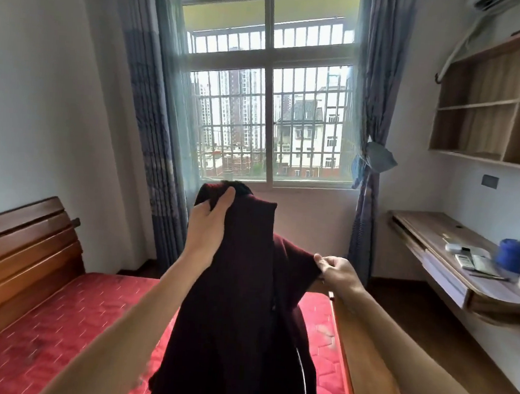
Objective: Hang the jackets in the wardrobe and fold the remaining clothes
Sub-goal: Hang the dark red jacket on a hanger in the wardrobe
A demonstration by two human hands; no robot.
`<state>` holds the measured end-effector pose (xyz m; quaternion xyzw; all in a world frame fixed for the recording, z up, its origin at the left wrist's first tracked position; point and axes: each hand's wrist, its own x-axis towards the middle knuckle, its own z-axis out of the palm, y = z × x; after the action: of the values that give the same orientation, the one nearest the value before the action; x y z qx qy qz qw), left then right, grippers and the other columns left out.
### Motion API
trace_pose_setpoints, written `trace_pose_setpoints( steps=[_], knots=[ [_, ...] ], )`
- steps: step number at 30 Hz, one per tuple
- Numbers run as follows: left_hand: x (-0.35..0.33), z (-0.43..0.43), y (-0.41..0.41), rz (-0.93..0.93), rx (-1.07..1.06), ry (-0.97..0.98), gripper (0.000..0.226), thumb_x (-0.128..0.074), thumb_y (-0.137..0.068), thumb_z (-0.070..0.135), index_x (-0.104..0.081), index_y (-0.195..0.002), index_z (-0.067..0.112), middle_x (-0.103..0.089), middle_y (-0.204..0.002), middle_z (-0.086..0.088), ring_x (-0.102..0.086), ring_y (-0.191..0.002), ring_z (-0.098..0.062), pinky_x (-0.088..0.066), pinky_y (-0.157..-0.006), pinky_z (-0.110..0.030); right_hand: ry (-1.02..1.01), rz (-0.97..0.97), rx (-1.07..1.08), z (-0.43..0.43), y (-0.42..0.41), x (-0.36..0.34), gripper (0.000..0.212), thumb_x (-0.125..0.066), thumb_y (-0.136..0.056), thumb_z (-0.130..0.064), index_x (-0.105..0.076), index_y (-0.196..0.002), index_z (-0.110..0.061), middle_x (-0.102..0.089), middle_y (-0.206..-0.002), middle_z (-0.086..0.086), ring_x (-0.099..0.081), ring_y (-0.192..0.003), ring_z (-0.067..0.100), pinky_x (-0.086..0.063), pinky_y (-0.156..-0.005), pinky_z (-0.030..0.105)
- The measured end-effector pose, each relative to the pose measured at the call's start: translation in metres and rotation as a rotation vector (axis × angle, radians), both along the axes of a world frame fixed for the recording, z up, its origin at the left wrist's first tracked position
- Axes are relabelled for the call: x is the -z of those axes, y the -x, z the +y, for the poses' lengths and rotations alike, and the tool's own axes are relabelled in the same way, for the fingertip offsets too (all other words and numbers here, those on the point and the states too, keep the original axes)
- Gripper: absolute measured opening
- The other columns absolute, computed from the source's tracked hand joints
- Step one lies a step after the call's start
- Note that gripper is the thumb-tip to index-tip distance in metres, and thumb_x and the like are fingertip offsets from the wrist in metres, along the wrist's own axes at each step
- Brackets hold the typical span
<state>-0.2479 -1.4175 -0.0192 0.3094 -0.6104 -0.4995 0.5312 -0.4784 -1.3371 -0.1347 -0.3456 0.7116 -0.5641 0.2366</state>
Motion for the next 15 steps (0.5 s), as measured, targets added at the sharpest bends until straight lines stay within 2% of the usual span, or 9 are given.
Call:
trace_pose_setpoints(
  steps=[1, 2, 4, 7, 9, 11, 13, 15],
  knots=[
    [-0.004, -0.004, -0.006, 0.004, -0.007, 0.009, 0.028, -0.065, -0.092, 0.045, -0.078, -0.081, 0.023, -0.077, -0.082, 0.006, -0.073, -0.083, -0.011, -0.057, -0.089, -0.038, -0.004, 0.082, 0.029, -0.002, -0.006, 0.007, 0.032, -0.057, -0.1, -0.034, -0.064, -0.111, -0.004, -0.066, -0.104, 0.011, -0.068, -0.086, 0.018, -0.056, -0.082, 0.031],
    [-0.007, -0.009, -0.011, 0.007, -0.01, 0.018, 0.027, -0.066, -0.091, 0.046, -0.079, -0.083, 0.024, -0.078, -0.086, 0.004, -0.073, -0.089, -0.016, -0.056, -0.092, -0.041, -0.002, 0.18, 0.056, -0.003, -0.016, 0.015, 0.045, -0.06, -0.097, -0.039, -0.057, -0.129, -0.006, -0.06, -0.119, 0.009, -0.063, -0.105, 0.02, -0.052, -0.095, 0.034],
    [-0.013, -0.012, -0.022, 0.019, -0.012, 0.012, 0.026, -0.067, -0.09, 0.046, -0.08, -0.087, 0.024, -0.078, -0.091, -0.001, -0.073, -0.093, -0.022, -0.057, -0.09, -0.041, 0.067, 0.311, 0.017, -0.001, -0.041, 0.033, 0.061, -0.063, -0.093, -0.046, -0.047, -0.141, -0.012, -0.051, -0.126, 0.001, -0.055, -0.117, 0.017, -0.047, -0.103, 0.035],
    [-0.02, -0.008, -0.036, 0.057, 0.028, -0.038, 0.027, -0.067, -0.091, 0.041, -0.078, -0.094, 0.017, -0.078, -0.092, -0.004, -0.074, -0.09, -0.021, -0.059, -0.076, -0.029, 0.061, 0.449, -0.286, 0.001, -0.076, 0.066, 0.059, -0.069, -0.089, -0.042, -0.047, -0.139, -0.02, -0.059, -0.116, -0.008, -0.06, -0.106, 0.006, -0.047, -0.089, 0.018],
    [-0.022, -0.005, -0.045, 0.054, 0.064, -0.059, 0.028, -0.068, -0.091, 0.04, -0.079, -0.093, 0.015, -0.078, -0.095, -0.007, -0.073, -0.092, -0.023, -0.057, -0.079, -0.032, 0.038, 0.472, -0.406, -0.004, -0.091, 0.09, 0.052, -0.067, -0.089, -0.034, -0.049, -0.137, -0.024, -0.063, -0.112, -0.011, -0.063, -0.102, 0.004, -0.051, -0.084, 0.018],
    [-0.024, 0.0, -0.056, 0.01, 0.071, -0.06, 0.027, -0.067, -0.091, 0.04, -0.079, -0.086, 0.016, -0.078, -0.091, -0.006, -0.073, -0.088, -0.022, -0.056, -0.082, -0.033, 0.027, 0.457, -0.33, -0.016, -0.093, 0.111, 0.032, -0.06, -0.094, -0.022, -0.056, -0.126, -0.019, -0.07, -0.103, -0.006, -0.069, -0.093, 0.012, -0.057, -0.078, 0.03],
    [-0.025, -0.001, -0.069, -0.047, 0.041, -0.047, 0.03, -0.066, -0.091, 0.042, -0.078, -0.08, 0.017, -0.078, -0.083, -0.003, -0.073, -0.083, -0.019, -0.057, -0.078, -0.03, -0.028, 0.369, -0.226, -0.025, -0.084, 0.119, 0.017, -0.059, -0.094, -0.01, -0.061, -0.111, -0.011, -0.073, -0.086, 0.0, -0.072, -0.074, 0.016, -0.059, -0.067, 0.039],
    [-0.026, -0.003, -0.086, -0.127, -0.021, -0.032, 0.036, -0.061, -0.093, 0.048, -0.073, -0.081, 0.016, -0.076, -0.076, -0.001, -0.073, -0.077, -0.013, -0.057, -0.069, -0.022, -0.033, 0.314, -0.143, -0.028, -0.071, 0.113, 0.014, -0.059, -0.093, -0.005, -0.057, -0.105, -0.01, -0.072, -0.075, 0.004, -0.069, -0.063, 0.017, -0.058, -0.06, 0.042]
  ],
)
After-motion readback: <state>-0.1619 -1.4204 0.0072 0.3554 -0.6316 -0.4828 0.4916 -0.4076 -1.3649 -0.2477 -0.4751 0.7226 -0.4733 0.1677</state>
